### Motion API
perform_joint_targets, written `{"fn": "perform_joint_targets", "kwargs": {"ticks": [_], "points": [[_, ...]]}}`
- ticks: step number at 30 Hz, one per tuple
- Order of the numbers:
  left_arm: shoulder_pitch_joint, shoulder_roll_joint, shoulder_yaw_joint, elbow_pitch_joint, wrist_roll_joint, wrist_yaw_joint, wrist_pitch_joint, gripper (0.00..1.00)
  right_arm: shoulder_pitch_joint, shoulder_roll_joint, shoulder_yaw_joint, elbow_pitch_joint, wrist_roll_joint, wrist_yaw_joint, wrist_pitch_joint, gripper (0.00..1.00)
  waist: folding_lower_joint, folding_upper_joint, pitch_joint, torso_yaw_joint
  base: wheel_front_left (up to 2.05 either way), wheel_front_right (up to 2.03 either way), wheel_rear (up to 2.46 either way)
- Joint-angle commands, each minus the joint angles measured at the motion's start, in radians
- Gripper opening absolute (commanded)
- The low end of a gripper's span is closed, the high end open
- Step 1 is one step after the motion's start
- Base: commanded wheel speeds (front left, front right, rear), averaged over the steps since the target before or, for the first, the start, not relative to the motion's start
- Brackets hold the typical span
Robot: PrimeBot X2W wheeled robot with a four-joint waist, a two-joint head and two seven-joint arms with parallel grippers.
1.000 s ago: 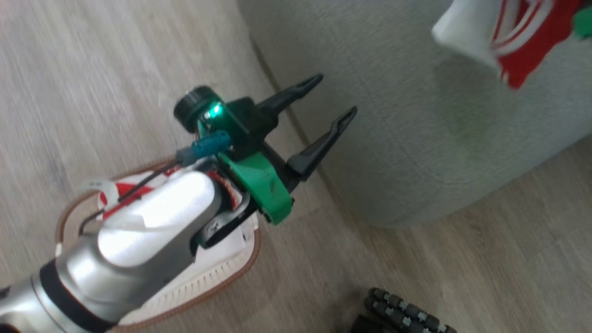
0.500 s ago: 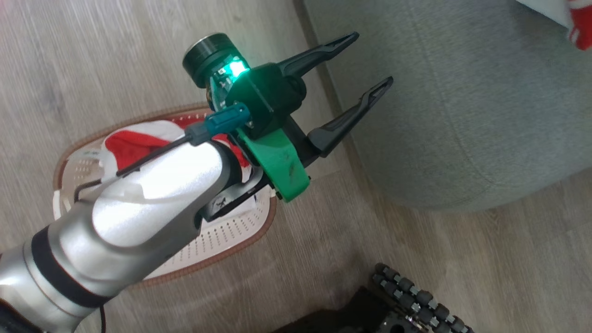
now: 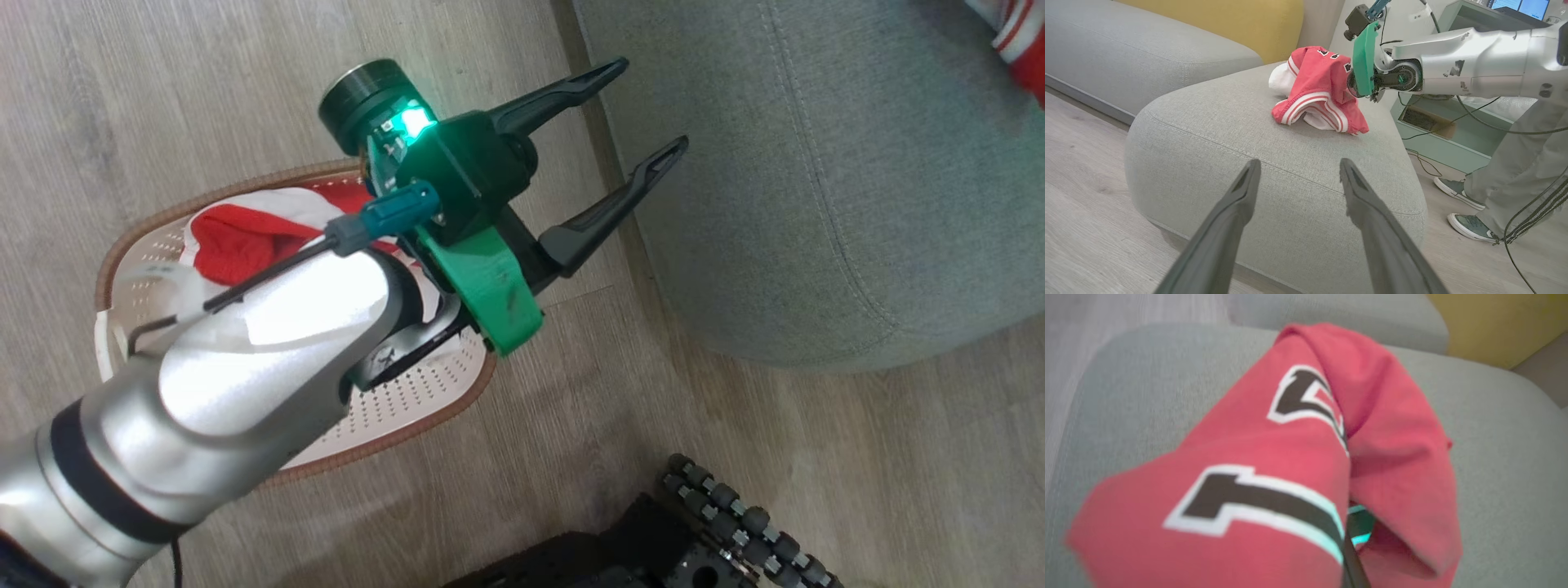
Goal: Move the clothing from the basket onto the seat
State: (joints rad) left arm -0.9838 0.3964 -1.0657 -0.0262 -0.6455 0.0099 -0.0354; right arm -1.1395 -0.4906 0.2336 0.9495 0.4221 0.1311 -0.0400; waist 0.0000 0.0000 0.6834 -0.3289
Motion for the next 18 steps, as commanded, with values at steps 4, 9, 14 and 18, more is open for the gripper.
{"fn": "perform_joint_targets", "kwargs": {"ticks": [4,9,14,18], "points": [[-0.030,0.021,0.030,-0.032,0.004,0.006,-0.001,1.00,-0.008,-0.024,0.082,0.001,0.065,0.000,0.110,0.00,0.0000,0.0000,-0.005,0.001,0.00,0.00,0.00],[-0.025,0.018,0.028,-0.028,0.000,0.009,-0.007,1.00,-0.010,-0.040,0.130,-0.003,0.109,0.000,0.151,0.29,0.0000,0.0000,-0.024,0.000,0.00,0.00,0.00],[-0.012,0.012,0.026,-0.014,-0.007,0.010,-0.022,1.00,0.000,-0.056,0.183,-0.011,0.153,0.000,0.180,1.00,0.0000,0.0000,-0.066,-0.003,0.00,0.00,0.00],[0.013,0.011,0.024,0.002,-0.019,0.013,-0.040,1.00,0.026,-0.065,0.236,-0.021,0.188,0.000,0.222,1.00,0.0000,0.0000,-0.118,-0.009,0.00,0.00,0.00]]}}
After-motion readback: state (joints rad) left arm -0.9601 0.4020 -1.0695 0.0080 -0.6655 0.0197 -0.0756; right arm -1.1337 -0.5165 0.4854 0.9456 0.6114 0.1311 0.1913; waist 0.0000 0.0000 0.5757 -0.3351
